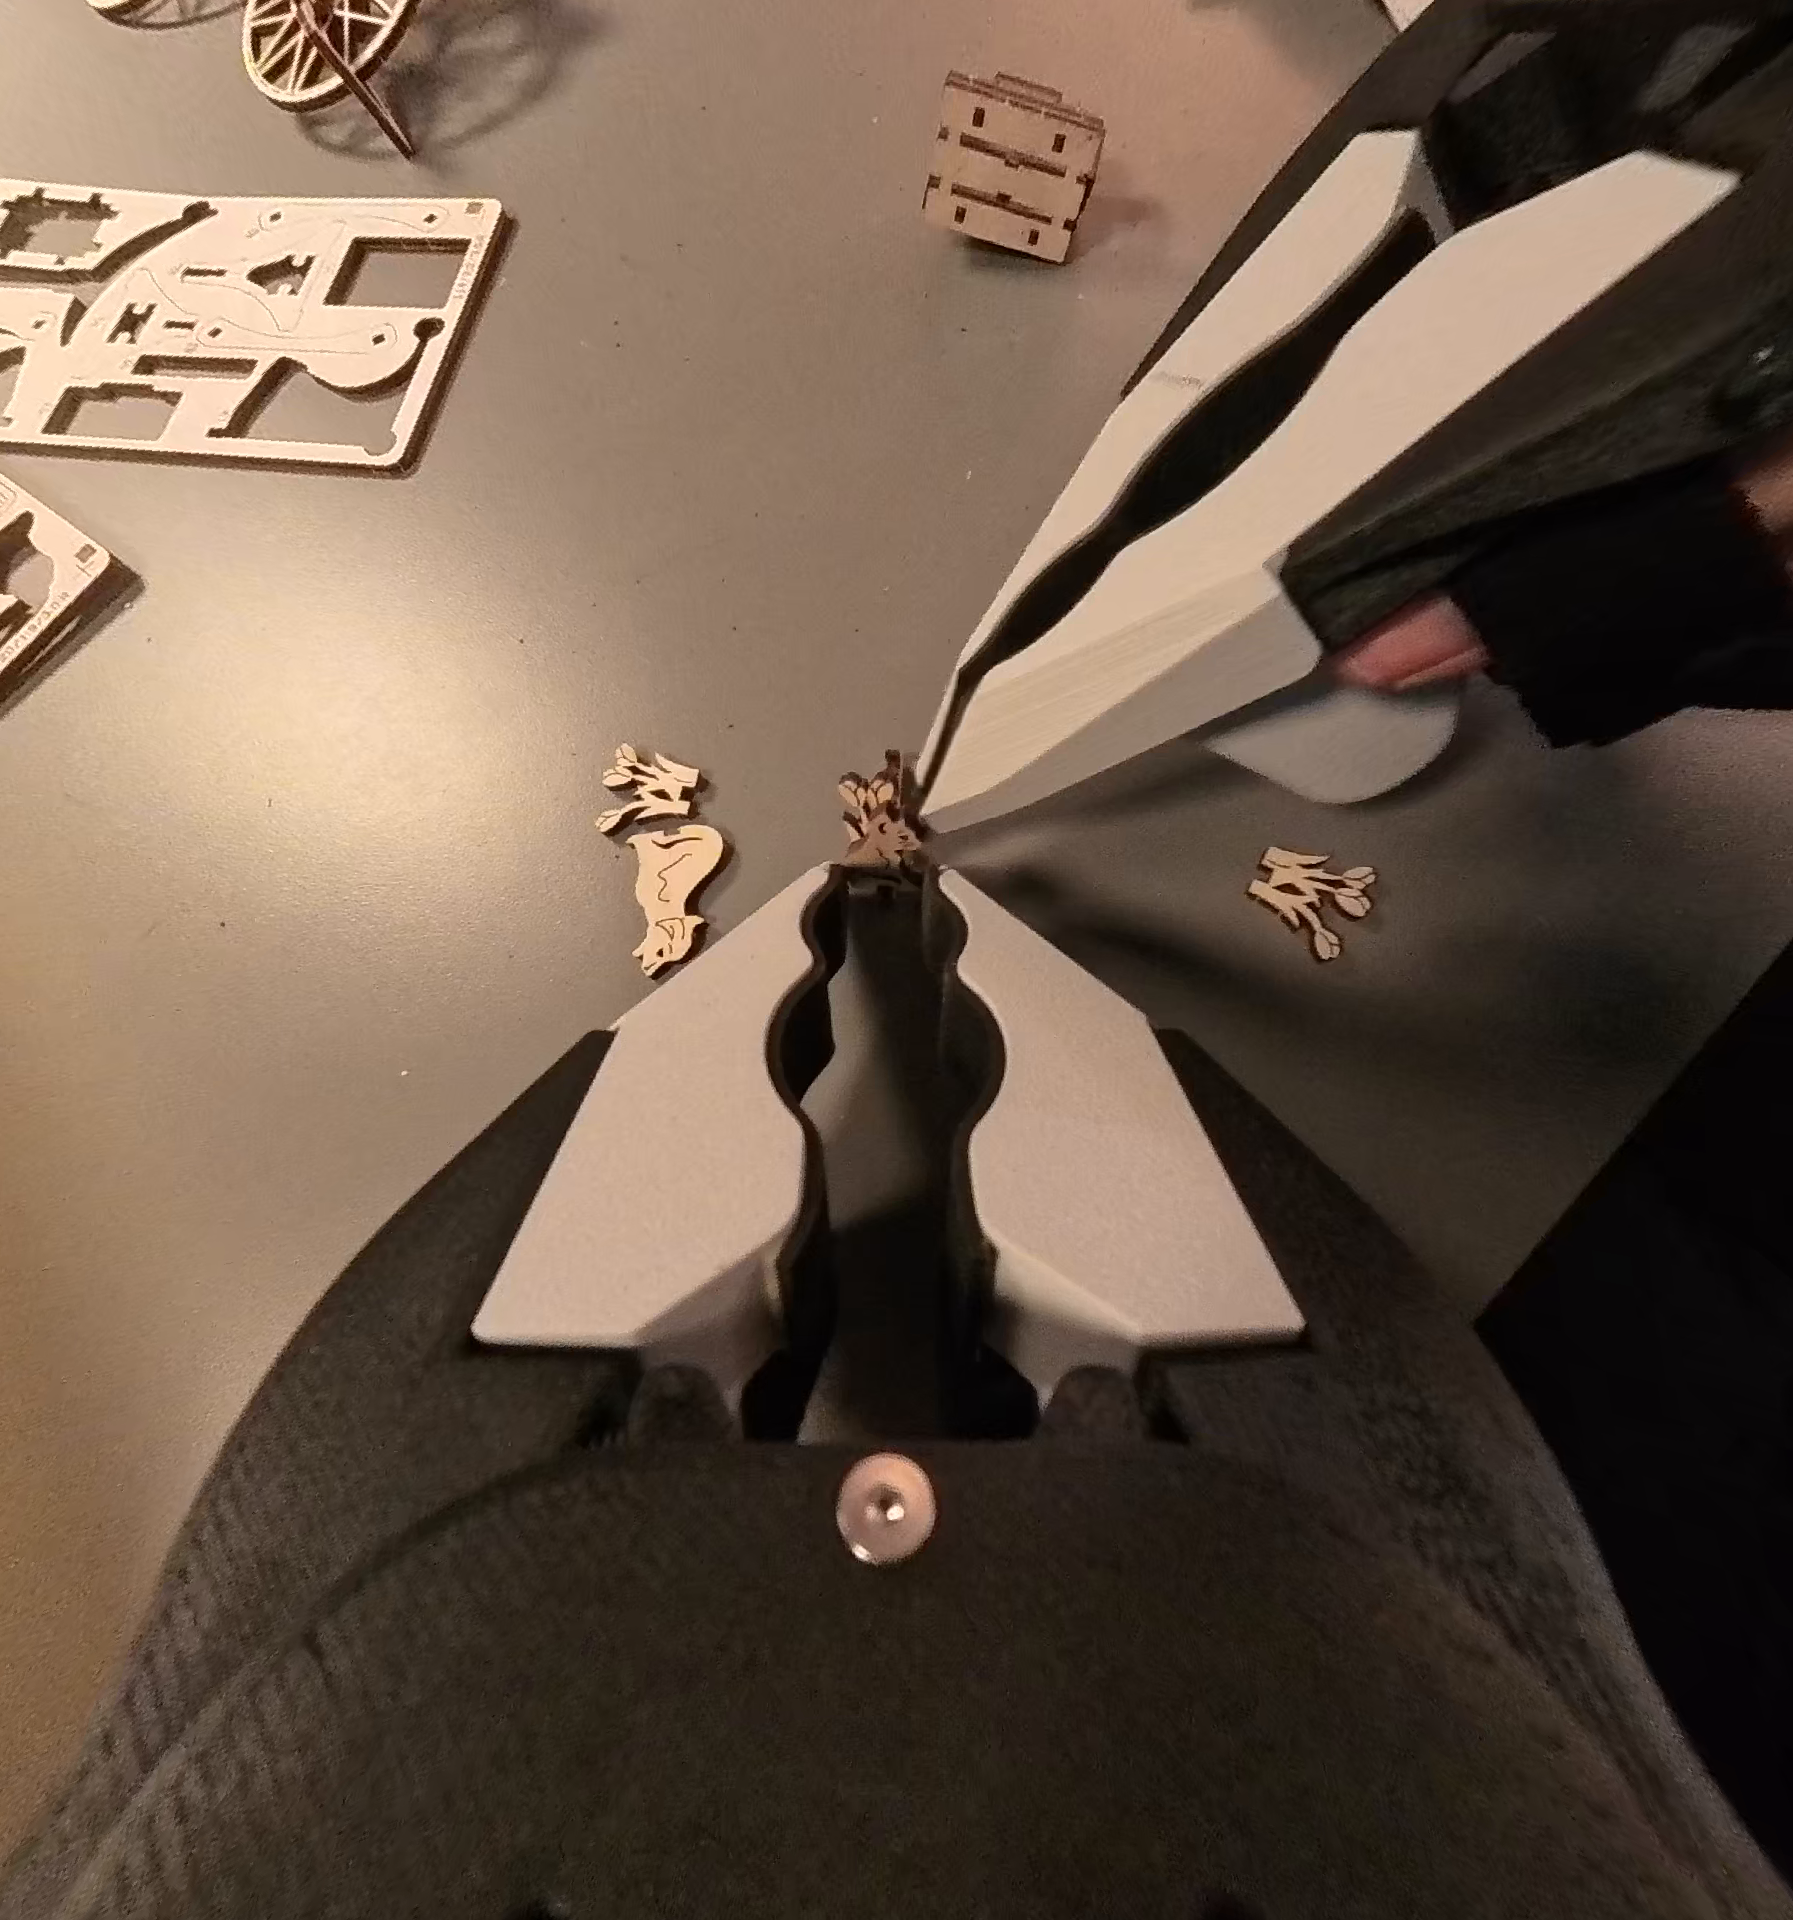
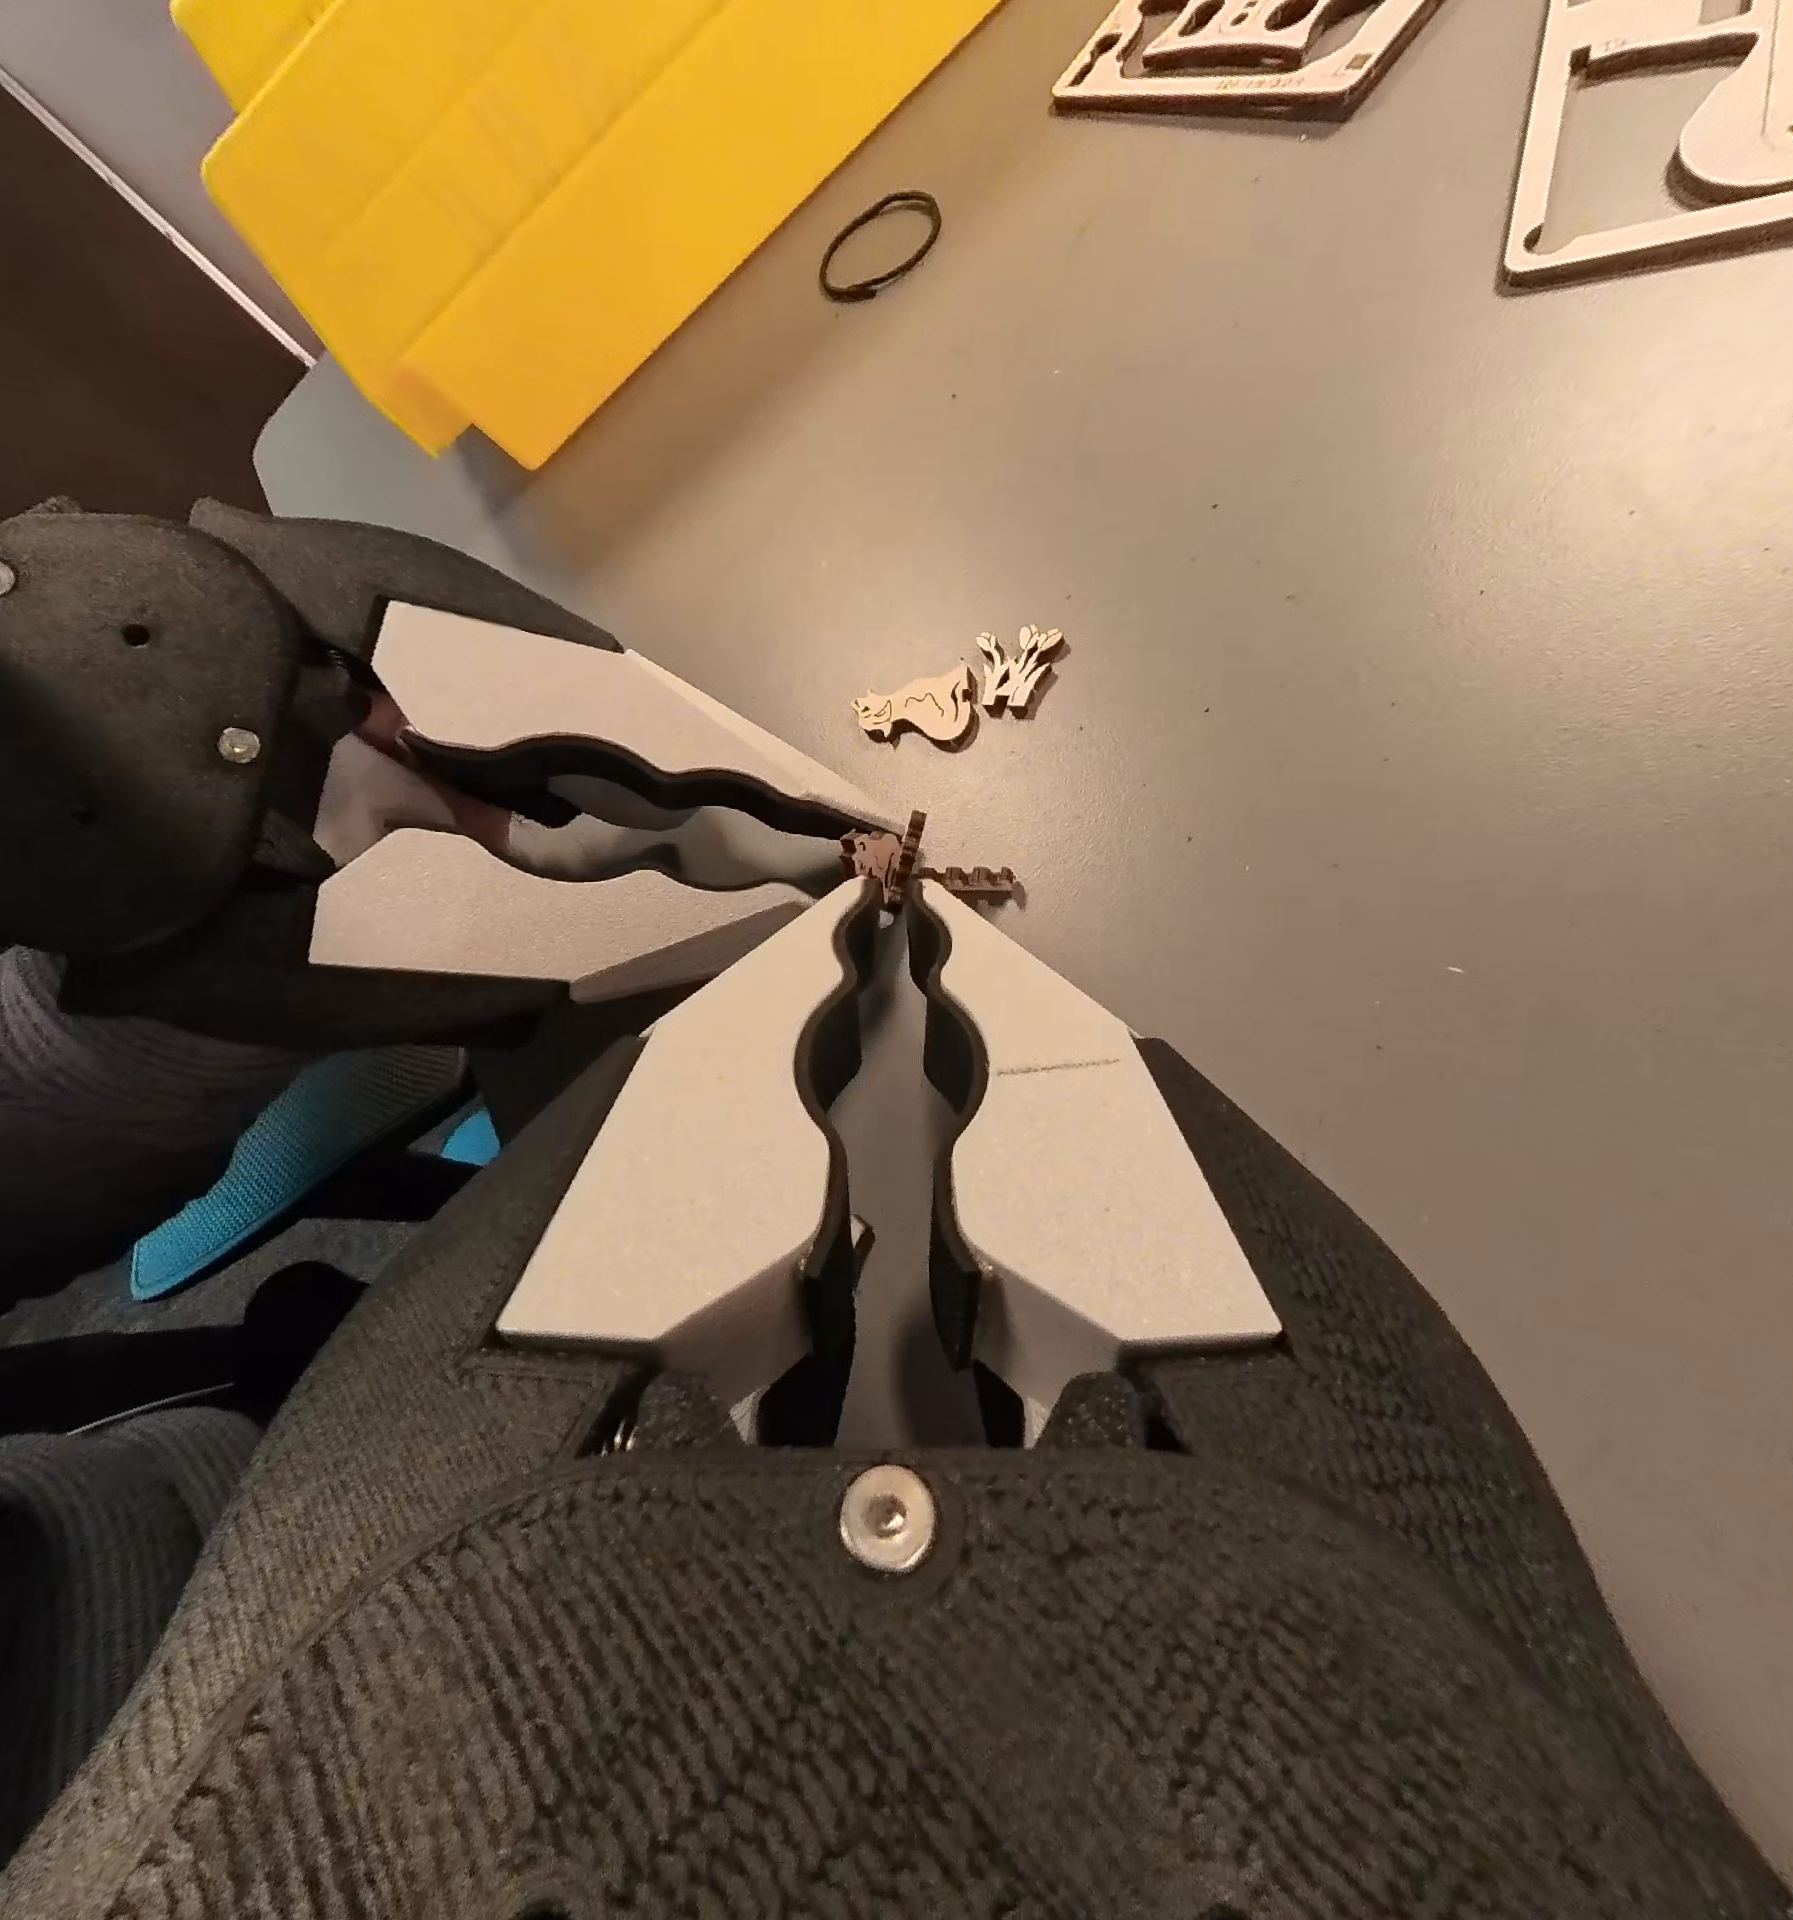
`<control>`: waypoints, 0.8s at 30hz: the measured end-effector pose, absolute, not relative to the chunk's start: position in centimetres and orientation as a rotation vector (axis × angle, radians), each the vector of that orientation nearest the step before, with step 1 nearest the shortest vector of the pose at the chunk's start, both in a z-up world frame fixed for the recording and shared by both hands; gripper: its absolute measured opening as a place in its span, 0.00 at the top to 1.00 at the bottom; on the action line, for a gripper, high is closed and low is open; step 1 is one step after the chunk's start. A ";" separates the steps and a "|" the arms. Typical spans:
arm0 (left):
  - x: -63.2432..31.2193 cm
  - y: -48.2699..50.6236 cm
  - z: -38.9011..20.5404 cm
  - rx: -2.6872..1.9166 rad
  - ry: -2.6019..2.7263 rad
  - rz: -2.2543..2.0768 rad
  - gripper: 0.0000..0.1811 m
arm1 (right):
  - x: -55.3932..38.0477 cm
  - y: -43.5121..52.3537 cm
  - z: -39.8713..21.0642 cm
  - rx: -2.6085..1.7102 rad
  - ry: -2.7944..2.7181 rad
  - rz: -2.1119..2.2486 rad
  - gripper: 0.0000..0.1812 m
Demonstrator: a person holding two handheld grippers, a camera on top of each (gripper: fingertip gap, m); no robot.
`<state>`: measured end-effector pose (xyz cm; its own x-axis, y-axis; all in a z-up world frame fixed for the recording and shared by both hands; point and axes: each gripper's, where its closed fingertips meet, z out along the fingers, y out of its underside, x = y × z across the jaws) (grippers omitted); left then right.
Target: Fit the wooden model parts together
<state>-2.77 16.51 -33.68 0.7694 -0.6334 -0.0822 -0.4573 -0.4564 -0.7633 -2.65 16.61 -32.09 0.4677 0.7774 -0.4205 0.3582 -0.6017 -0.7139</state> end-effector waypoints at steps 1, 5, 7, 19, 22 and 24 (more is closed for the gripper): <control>-2.8 16.5 -33.7 -2.132 0.811 -0.272 0.93 | -2.6 16.6 -32.1 -2.177 -0.938 1.018 0.98; -2.8 16.5 -33.7 -2.132 0.814 -0.276 0.93 | -1.9 16.8 -31.8 -2.165 -0.921 1.013 0.97; -2.8 16.5 -33.7 -2.128 0.827 -0.283 0.93 | -1.5 16.9 -31.3 -2.126 -0.921 1.011 0.96; -2.1 15.9 -33.7 -2.011 1.118 -0.394 0.93 | -0.6 15.9 -30.6 -1.569 -1.585 0.812 0.85; -2.1 15.8 -33.7 -1.981 1.191 -0.444 0.93 | -1.2 16.0 -32.1 -1.466 -1.779 0.718 0.83; -2.0 15.8 -33.7 -1.967 1.225 -0.472 0.93 | -1.3 16.4 -32.8 -1.453 -1.855 0.677 0.82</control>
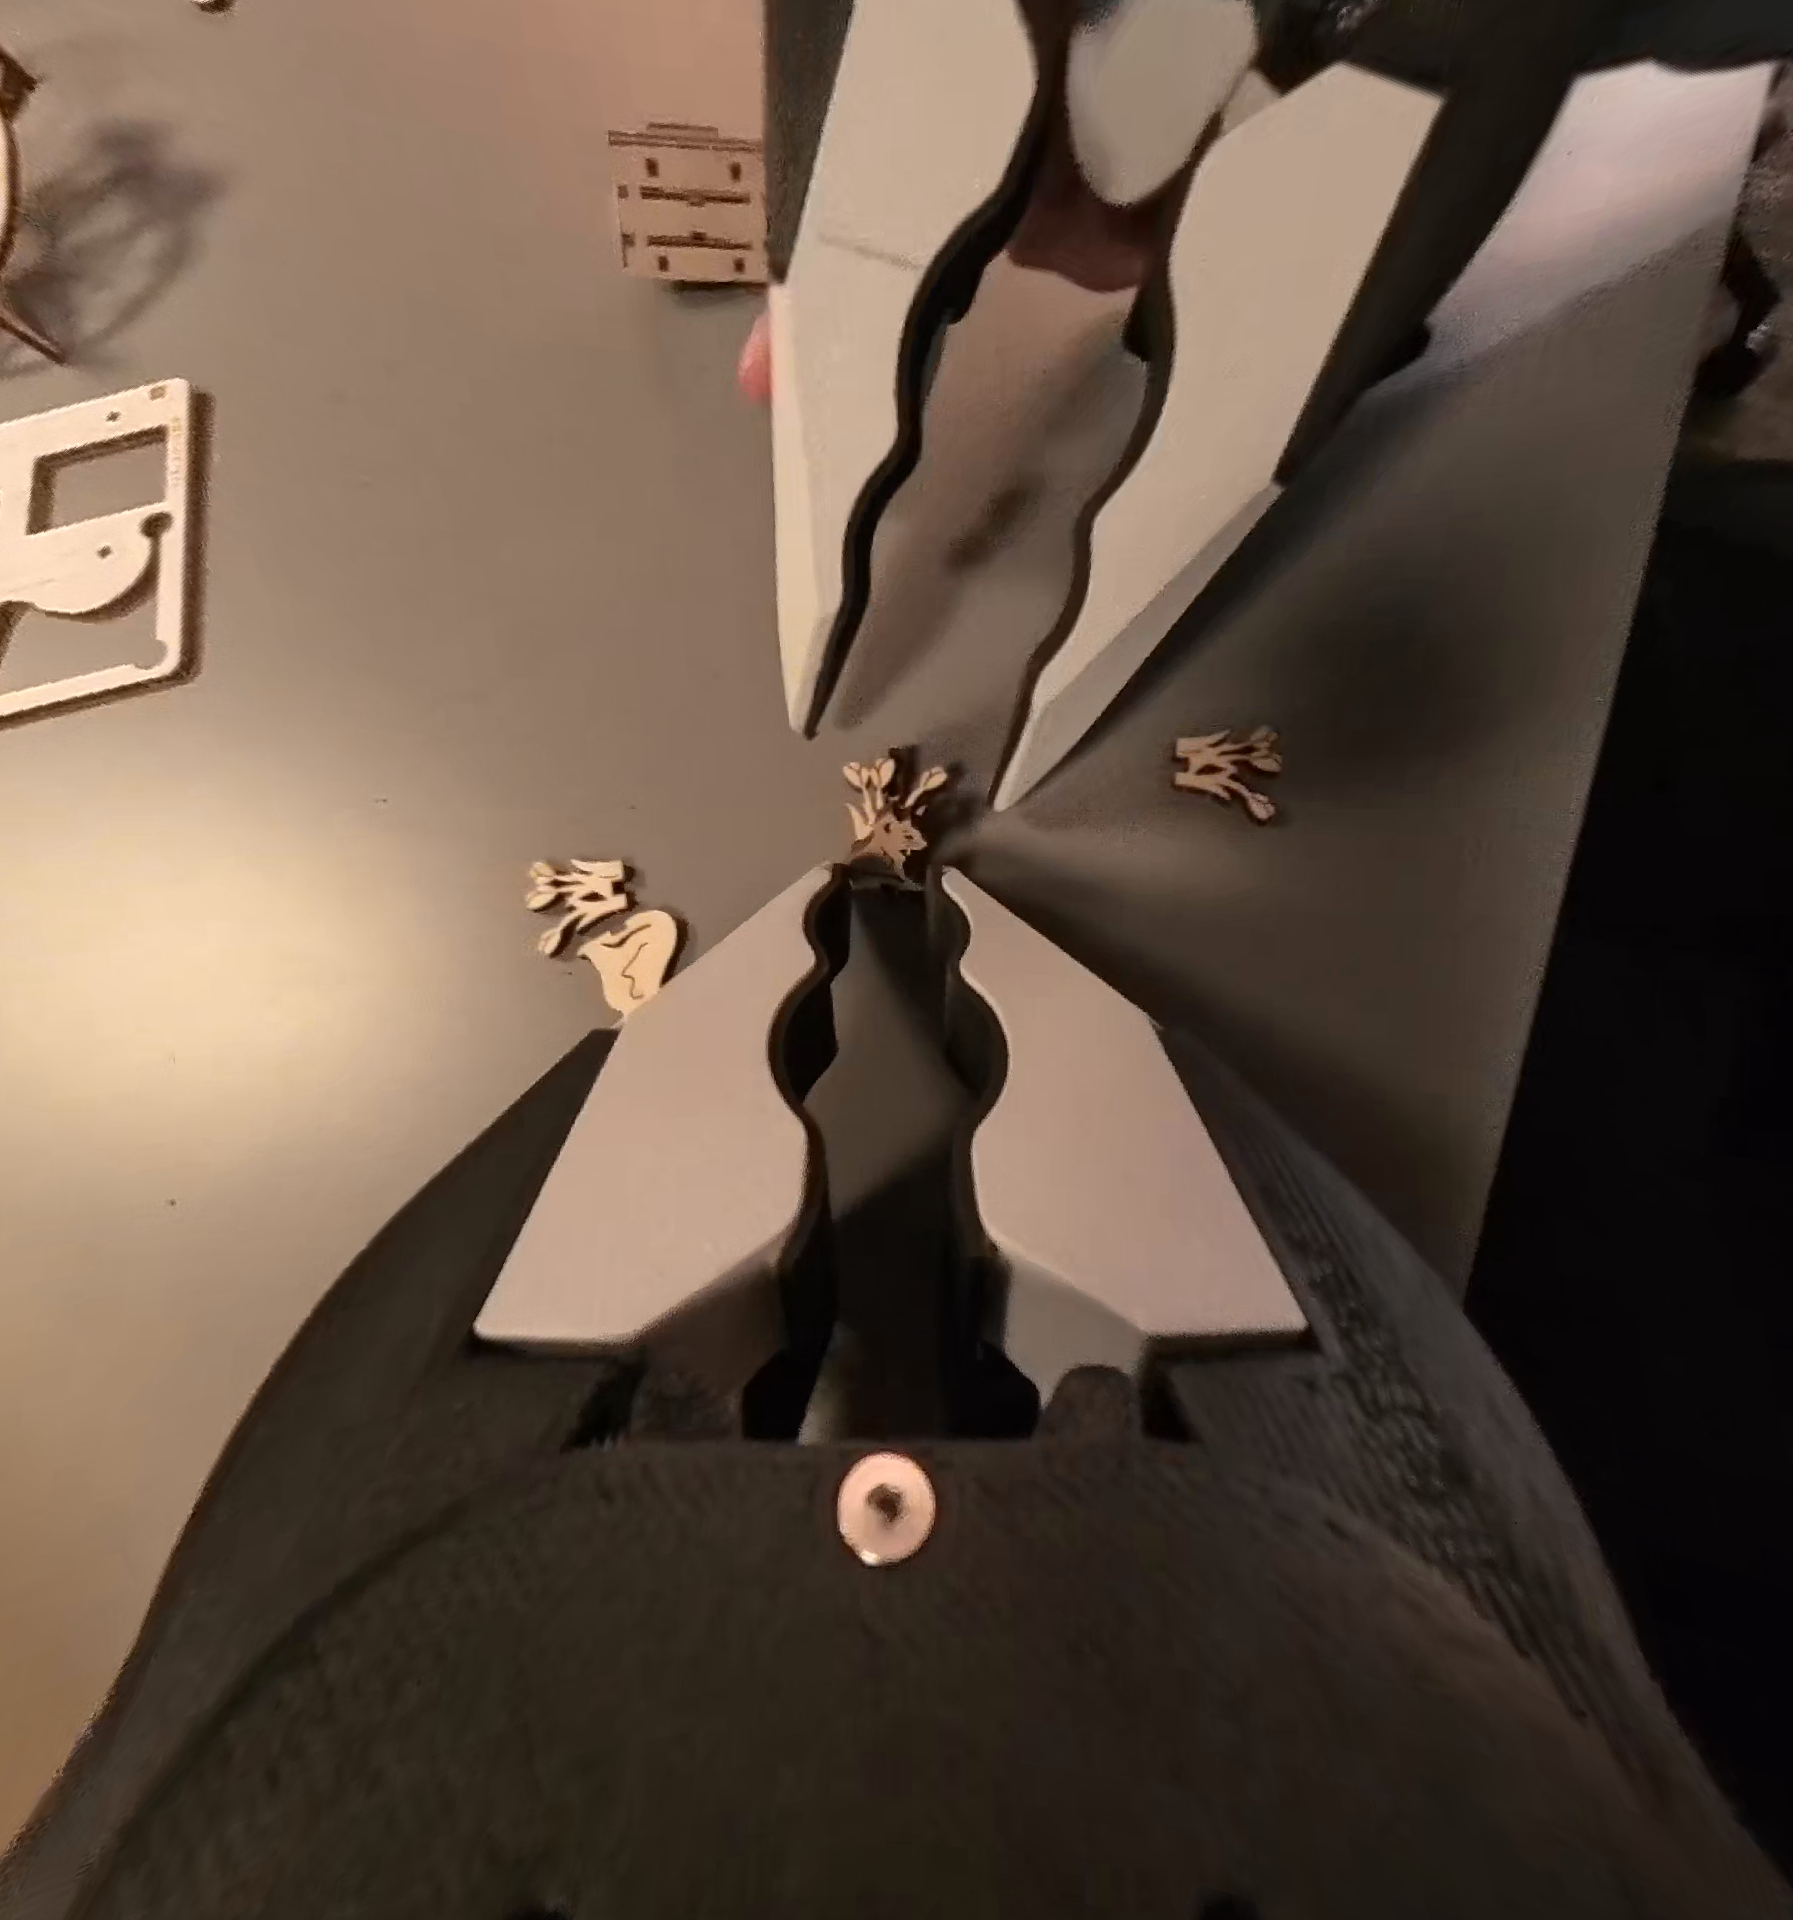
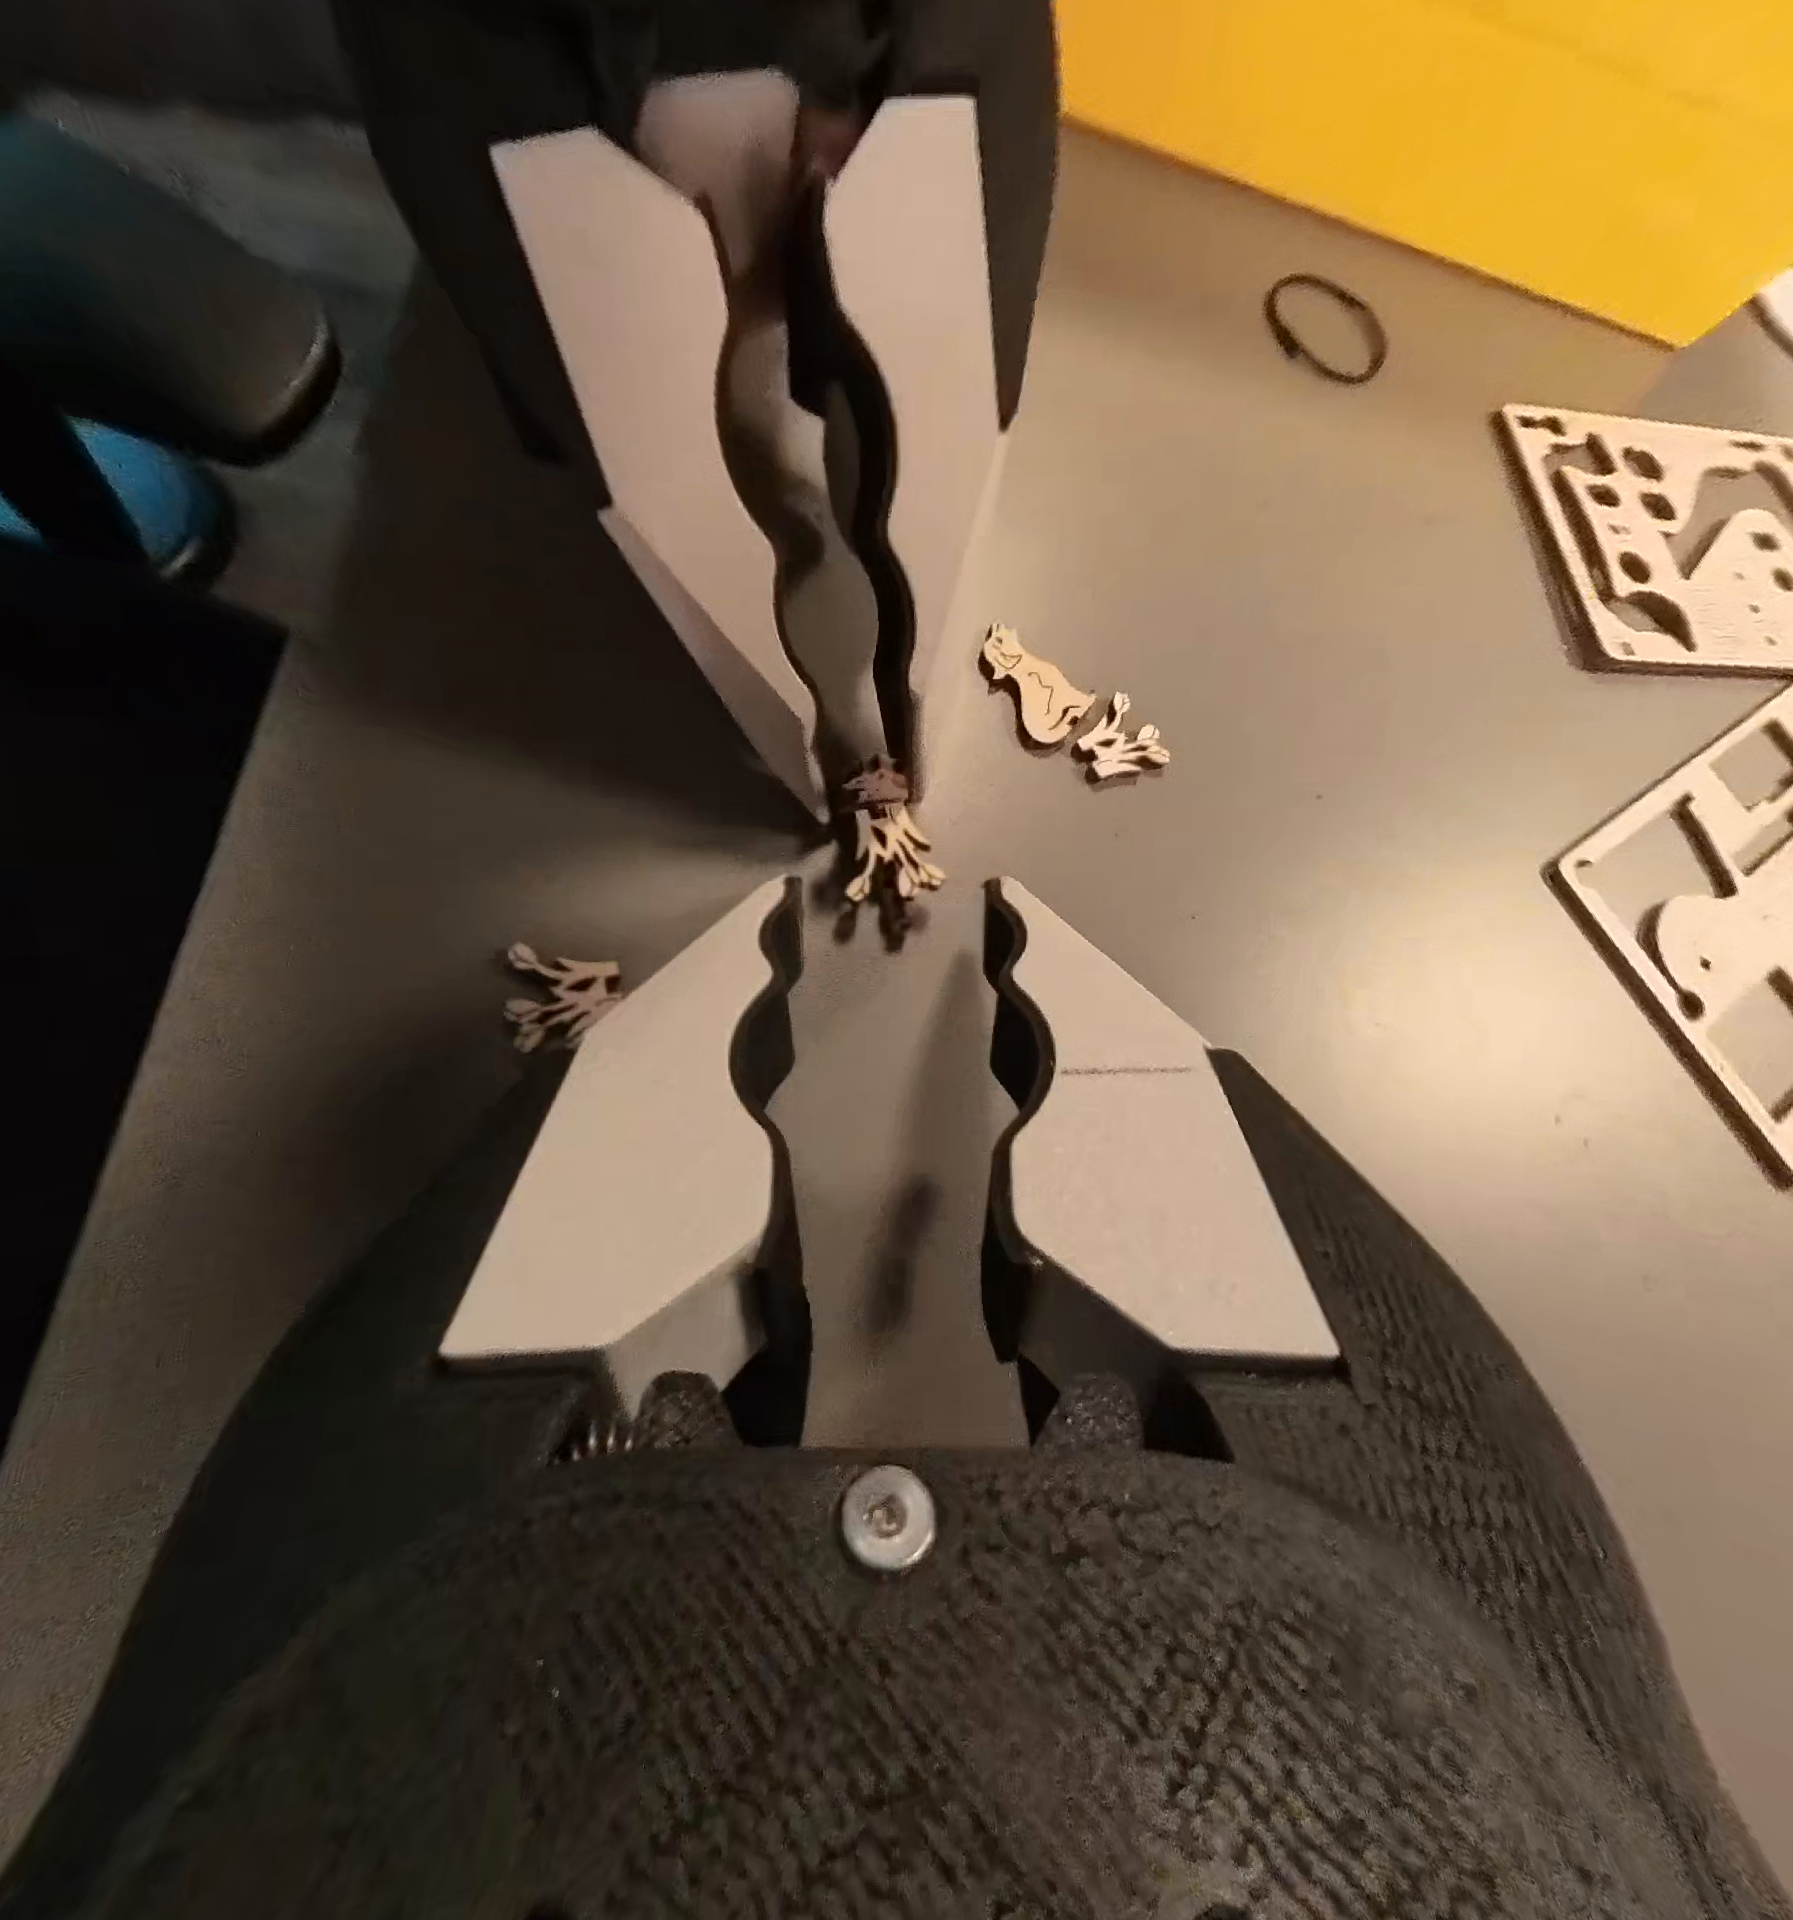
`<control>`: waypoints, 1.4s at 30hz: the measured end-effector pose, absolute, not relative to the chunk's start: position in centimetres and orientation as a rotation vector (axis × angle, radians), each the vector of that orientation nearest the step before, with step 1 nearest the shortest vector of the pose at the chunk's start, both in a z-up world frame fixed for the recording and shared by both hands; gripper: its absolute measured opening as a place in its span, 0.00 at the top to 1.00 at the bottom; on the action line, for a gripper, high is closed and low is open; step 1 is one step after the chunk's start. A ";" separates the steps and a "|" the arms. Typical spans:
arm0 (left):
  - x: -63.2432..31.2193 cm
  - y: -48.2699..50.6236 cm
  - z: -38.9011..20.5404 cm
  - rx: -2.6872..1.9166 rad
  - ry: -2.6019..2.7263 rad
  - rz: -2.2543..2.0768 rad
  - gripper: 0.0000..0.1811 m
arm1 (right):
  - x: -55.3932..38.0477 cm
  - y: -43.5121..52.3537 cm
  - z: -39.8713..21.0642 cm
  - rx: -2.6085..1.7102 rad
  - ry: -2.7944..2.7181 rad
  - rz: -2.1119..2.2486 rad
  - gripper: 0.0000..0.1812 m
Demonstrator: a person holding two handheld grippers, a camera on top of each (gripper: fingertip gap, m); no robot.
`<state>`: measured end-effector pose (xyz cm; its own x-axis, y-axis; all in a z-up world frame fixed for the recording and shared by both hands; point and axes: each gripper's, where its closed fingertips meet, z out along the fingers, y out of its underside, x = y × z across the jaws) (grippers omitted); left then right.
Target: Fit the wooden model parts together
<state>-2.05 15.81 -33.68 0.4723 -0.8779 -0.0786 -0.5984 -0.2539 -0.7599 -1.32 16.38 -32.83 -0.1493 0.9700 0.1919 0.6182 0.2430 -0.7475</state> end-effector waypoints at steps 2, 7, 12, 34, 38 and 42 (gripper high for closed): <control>-2.1 15.8 -33.7 -1.962 1.245 -0.498 0.93 | -1.4 16.5 -33.0 -1.439 -1.902 0.677 0.82; -2.0 15.7 -33.7 -1.964 1.255 -0.525 0.93 | -1.3 16.2 -33.3 -1.420 -2.008 0.688 0.83; -2.0 15.7 -33.7 -1.968 1.248 -0.523 0.93 | -1.6 16.1 -33.4 -1.428 -2.045 0.721 0.88; -2.6 15.5 -33.6 -2.019 1.176 -0.500 0.67 | 2.0 17.3 -32.8 -1.542 -2.414 0.332 0.90; -2.9 15.5 -31.5 -1.961 1.100 -0.463 0.65 | 1.7 16.5 -31.5 -1.508 -2.429 0.352 0.90; -0.8 15.1 -28.9 -1.826 1.143 -0.391 0.77 | 1.3 15.7 -30.2 -1.465 -2.458 0.358 0.90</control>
